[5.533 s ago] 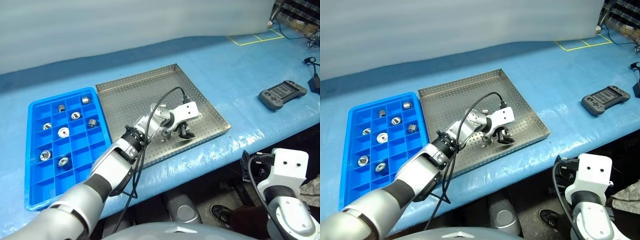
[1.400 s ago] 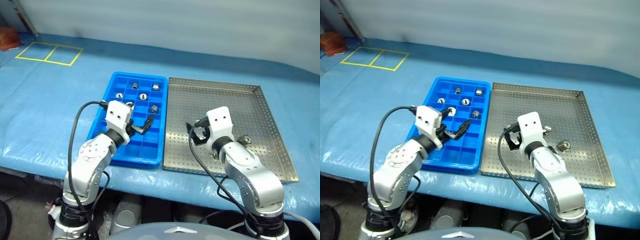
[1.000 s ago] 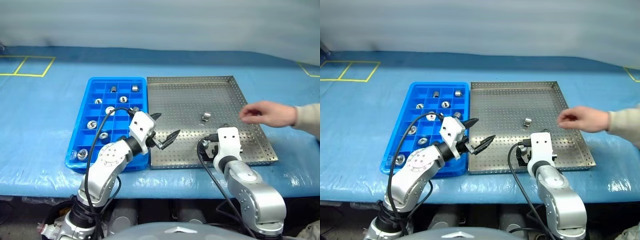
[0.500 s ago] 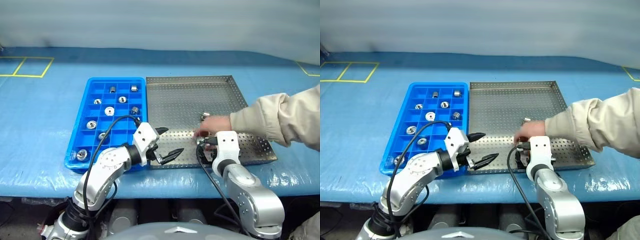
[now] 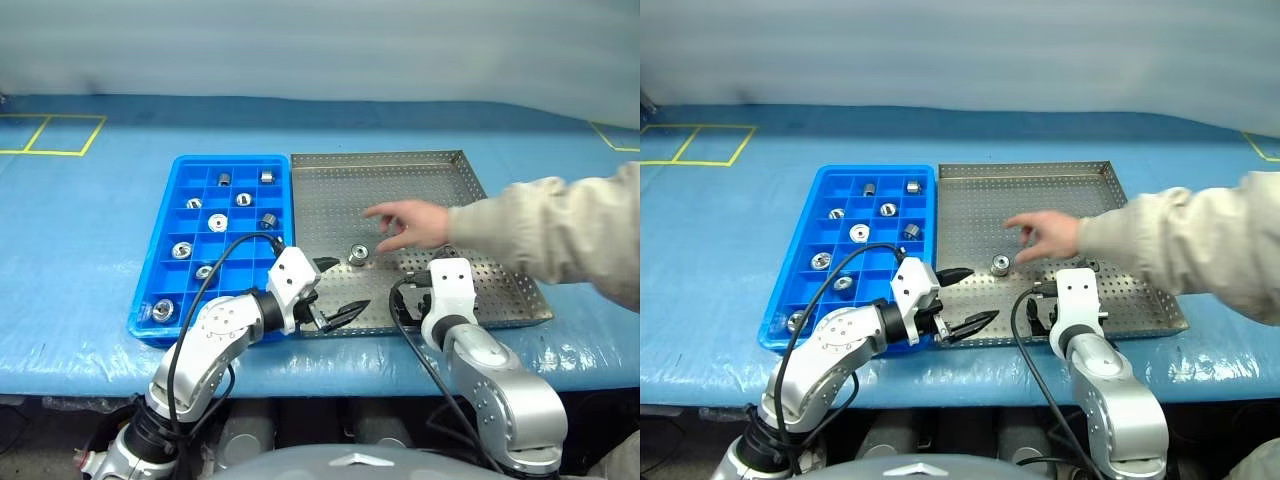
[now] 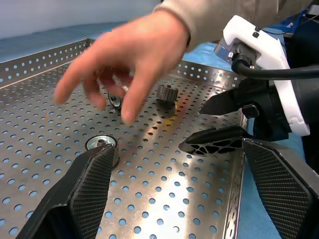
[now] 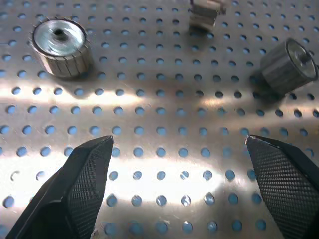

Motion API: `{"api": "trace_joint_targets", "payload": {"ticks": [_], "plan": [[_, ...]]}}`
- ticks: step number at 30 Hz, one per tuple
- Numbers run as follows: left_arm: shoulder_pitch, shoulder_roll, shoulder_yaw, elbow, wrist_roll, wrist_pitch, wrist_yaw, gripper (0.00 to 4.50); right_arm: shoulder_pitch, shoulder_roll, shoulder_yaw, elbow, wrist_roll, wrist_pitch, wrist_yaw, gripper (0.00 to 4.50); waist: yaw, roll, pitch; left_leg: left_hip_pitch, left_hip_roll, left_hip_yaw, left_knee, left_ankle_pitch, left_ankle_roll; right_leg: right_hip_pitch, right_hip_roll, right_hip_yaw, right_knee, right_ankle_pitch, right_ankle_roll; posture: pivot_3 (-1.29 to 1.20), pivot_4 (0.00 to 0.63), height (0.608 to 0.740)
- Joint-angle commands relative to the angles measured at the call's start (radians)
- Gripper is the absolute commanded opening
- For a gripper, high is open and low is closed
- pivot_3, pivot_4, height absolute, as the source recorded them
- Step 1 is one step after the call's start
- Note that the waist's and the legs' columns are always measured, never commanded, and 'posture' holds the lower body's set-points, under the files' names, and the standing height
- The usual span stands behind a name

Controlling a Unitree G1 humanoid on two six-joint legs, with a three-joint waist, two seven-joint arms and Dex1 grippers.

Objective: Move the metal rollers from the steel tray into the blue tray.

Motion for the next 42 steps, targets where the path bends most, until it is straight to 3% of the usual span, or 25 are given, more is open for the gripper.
{"api": "trace_joint_targets", "payload": {"ticks": [1, 11, 23, 26, 33, 42], "plan": [[0.001, 0.001, -0.002, -0.002, 0.008, -0.038, 0.002, 4.46, -0.077, 0.004, 0.029, -0.002, 0.005, -0.049, 0.013, 4.50, 0.000, 0.000, 0.000, 0.000, 0.000, 0.000, 0.000, 0.000, 0.000, 0.000, 0.000, 0.000, 0.000, 0.000, 0.000, 0.06, 0.150, 0.740], [0.035, -0.022, 0.029, 0.031, 0.043, -0.138, 0.059, 4.46, -0.304, 0.012, 0.073, 0.283, -0.020, -0.212, 0.031, 4.50, 0.006, 0.000, 0.000, 0.000, -0.001, 0.000, -0.001, 0.000, 0.000, 0.000, 0.000, 0.000, 0.000, 0.000, -0.001, 0.11, 0.150, 0.740], [0.115, -0.055, 0.045, 0.055, 0.040, -0.249, 0.080, 4.46, -0.310, 0.044, 0.097, 0.544, -0.018, -0.385, 0.070, 4.50, 0.018, 0.000, 0.000, 0.000, 0.000, 0.000, -0.001, 0.000, 0.000, 0.000, 0.001, 0.000, 0.000, 0.001, -0.001, 0.16, 0.150, 0.740], [0.120, -0.050, 0.052, 0.050, 0.041, -0.247, 0.082, 4.50, -0.303, 0.041, 0.109, 0.554, -0.016, -0.403, 0.086, 3.91, 0.020, 0.000, 0.000, 0.000, 0.000, 0.000, -0.001, 0.000, 0.000, 0.000, 0.001, 0.000, 0.000, 0.001, -0.001, 0.17, 0.150, 0.740], [0.136, -0.054, 0.072, 0.041, 0.043, -0.242, 0.102, 4.50, -0.303, 0.038, 0.129, 0.529, -0.016, -0.386, 0.104, 1.69, 0.027, 0.000, 0.000, 0.000, 0.000, 0.000, -0.001, 0.000, 0.000, 0.001, 0.001, 0.000, 0.000, 0.001, -0.001, 0.21, 0.150, 0.740], [0.189, -0.061, 0.136, -0.017, 0.033, -0.251, 0.162, 4.50, -0.456, 0.023, 0.185, 0.494, -0.026, -0.364, 0.145, 1.70, 0.046, 0.001, 0.001, 0.000, 0.000, -0.001, -0.001, 0.001, -0.001, 0.000, 0.001, 0.000, 0.002, 0.000, 0.000, 0.32, 0.150, 0.740]]}}
